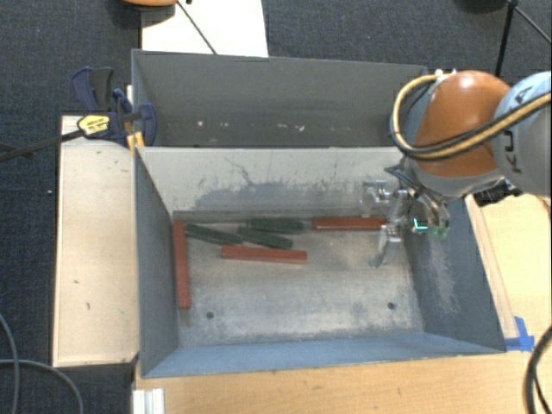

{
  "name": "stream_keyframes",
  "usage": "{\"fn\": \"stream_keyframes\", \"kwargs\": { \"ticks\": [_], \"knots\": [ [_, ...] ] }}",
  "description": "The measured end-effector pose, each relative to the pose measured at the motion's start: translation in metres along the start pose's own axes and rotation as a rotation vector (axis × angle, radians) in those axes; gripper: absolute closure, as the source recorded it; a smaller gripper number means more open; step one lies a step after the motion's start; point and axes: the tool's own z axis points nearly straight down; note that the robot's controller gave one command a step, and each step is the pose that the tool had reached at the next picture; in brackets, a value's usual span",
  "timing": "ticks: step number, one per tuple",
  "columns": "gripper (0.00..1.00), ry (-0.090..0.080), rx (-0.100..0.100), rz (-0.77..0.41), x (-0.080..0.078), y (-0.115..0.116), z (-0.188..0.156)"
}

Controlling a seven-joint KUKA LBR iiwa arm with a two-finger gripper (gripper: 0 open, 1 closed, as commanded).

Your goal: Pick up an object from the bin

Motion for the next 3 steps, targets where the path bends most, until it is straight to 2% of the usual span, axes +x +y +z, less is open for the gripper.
{"fn": "stream_keyframes", "kwargs": {
  "ticks": [1, 2, 3],
  "knots": [
    [0.00, -0.008, 0.001, -0.001, -0.002, 0.000, -0.005],
    [0.00, -0.013, 0.000, -0.013, 0.003, 0.036, 0.058],
    [0.00, -0.002, 0.000, 0.051, 0.011, 0.055, 0.073]
  ]
}}
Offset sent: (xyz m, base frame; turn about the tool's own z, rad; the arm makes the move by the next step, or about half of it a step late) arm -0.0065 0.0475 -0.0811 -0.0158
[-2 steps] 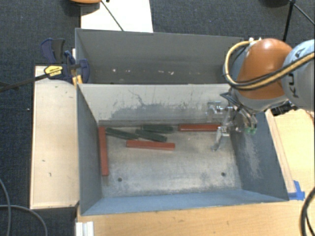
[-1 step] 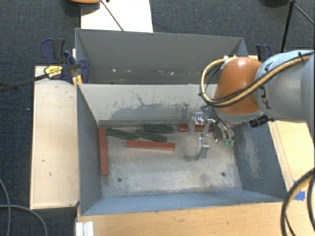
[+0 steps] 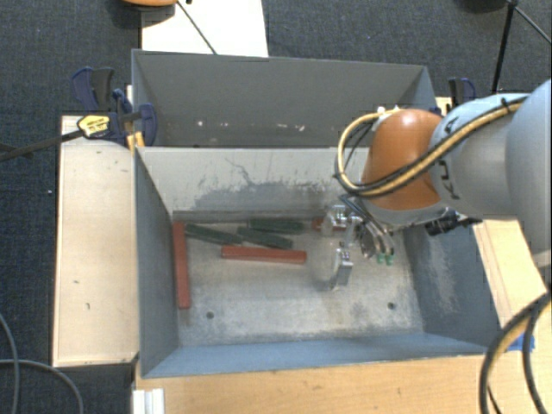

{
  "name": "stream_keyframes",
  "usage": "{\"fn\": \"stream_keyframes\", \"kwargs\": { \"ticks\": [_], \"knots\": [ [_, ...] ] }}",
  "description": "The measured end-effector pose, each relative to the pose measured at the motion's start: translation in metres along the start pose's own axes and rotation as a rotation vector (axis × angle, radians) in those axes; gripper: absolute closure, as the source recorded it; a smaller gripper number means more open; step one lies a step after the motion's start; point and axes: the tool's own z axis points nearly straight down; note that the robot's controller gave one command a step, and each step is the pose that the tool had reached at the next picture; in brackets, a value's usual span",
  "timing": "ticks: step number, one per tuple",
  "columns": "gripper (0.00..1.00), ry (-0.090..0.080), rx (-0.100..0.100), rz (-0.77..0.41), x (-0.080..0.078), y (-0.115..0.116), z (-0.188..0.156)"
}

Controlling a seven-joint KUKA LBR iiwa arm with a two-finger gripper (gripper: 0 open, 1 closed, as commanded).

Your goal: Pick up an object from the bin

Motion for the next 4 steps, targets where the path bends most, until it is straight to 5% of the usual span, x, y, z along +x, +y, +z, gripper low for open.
{"fn": "stream_keyframes", "kwargs": {
  "ticks": [2, 3, 4],
  "knots": [
    [0.00, -0.007, 0.000, 0.109, -0.009, 0.057, 0.001],
    [1.00, -0.005, 0.000, -0.002, 0.016, 0.092, 0.008],
    [1.00, -0.005, 0.000, -0.003, 0.015, 0.092, 0.008]
  ]
}}
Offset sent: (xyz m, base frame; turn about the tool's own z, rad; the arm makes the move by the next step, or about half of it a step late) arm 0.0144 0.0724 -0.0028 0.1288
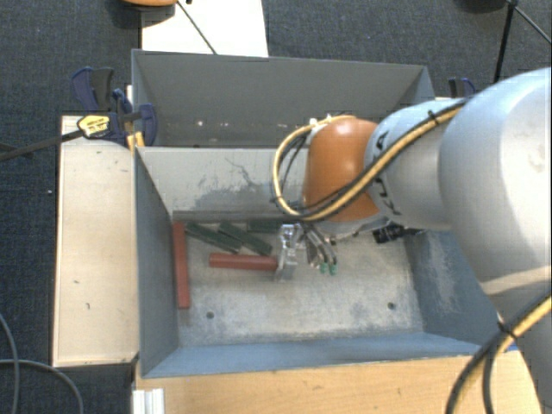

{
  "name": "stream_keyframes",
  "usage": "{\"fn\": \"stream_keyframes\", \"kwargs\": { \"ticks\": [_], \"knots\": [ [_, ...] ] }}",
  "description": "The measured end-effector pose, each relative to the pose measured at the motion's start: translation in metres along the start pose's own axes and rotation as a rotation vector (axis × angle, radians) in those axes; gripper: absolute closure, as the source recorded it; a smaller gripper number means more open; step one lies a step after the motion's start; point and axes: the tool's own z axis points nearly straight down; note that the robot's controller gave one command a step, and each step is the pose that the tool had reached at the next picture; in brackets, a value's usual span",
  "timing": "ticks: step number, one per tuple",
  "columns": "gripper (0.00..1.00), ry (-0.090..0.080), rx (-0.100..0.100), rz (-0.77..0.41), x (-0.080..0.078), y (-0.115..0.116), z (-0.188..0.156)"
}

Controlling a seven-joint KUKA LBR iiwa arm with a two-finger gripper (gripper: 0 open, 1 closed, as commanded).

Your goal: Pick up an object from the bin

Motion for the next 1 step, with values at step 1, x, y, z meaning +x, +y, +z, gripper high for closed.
{"fn": "stream_keyframes", "kwargs": {
  "ticks": [1],
  "knots": [
    [1.00, 0.007, 0.002, 0.048, 0.0138, 0.0093, -0.0507]
  ]
}}
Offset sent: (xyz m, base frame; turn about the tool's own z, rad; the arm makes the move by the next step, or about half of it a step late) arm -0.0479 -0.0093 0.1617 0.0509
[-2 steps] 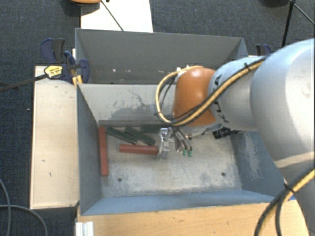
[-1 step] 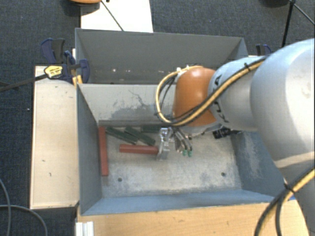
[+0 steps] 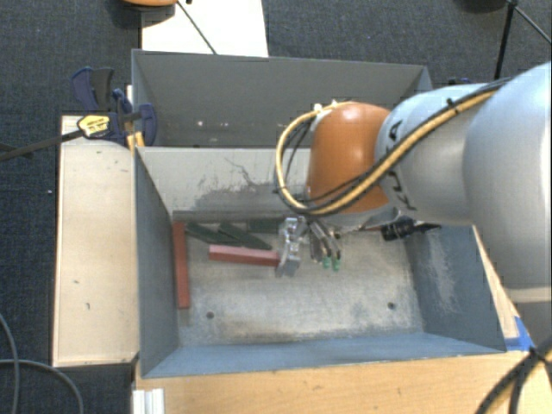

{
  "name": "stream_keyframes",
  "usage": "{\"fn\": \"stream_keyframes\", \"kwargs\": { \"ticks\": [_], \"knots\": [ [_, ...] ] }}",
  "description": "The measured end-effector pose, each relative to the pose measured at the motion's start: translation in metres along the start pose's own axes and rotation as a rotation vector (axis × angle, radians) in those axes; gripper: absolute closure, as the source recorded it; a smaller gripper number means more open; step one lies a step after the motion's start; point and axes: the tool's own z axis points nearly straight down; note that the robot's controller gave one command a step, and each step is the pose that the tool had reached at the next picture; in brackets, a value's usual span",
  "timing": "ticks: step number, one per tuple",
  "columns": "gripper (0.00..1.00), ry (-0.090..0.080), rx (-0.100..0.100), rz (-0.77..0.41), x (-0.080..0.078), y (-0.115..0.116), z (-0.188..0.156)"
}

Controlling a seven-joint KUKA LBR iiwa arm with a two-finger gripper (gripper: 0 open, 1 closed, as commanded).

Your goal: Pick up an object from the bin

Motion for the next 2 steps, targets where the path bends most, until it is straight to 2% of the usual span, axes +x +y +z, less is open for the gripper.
{"fn": "stream_keyframes", "kwargs": {
  "ticks": [1, 2],
  "knots": [
    [1.00, -0.002, -0.001, 0.005, 0.017, -0.010, -0.060],
    [1.00, -0.007, -0.001, 0.018, 0.013, 0.023, -0.127]
  ]
}}
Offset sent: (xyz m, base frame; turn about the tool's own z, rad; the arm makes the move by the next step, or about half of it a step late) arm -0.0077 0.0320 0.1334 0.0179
